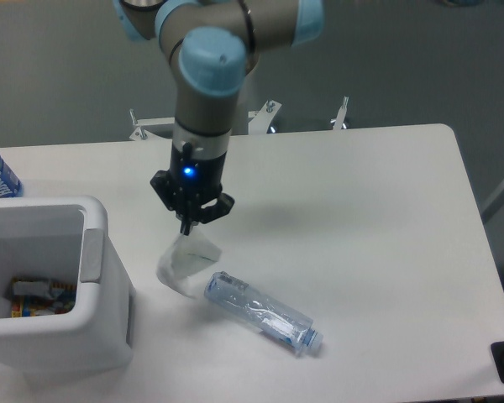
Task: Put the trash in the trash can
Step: 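Close the gripper on the plastic bag and lift it, then carry the bag over the white bin and open the gripper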
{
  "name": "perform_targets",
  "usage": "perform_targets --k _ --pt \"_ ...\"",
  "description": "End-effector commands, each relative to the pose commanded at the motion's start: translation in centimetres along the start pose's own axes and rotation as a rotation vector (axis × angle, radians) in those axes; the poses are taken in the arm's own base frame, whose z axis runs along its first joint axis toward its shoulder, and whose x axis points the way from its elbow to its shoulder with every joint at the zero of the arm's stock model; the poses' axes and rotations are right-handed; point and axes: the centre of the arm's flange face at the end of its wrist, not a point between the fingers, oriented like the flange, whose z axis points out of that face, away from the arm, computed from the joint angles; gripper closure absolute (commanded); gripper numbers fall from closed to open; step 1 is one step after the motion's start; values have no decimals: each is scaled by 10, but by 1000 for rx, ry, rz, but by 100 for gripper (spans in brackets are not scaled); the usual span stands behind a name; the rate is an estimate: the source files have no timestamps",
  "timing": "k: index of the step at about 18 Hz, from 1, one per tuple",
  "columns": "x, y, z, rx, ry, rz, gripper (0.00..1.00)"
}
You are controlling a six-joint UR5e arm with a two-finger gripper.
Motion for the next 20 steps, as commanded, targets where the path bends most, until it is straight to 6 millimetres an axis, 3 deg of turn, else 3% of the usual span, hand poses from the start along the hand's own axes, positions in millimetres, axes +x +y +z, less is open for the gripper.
perform_targets --k 4,7,10,14,20 --pt "2 -30 -35 125 -37 -107 100" --pt "12 -42 -50 160 -30 -165 100" --pt "66 -49 -66 187 21 -162 100" --pt "126 -49 -63 174 82 -117 100" --pt "180 -42 -46 134 145 -72 100"
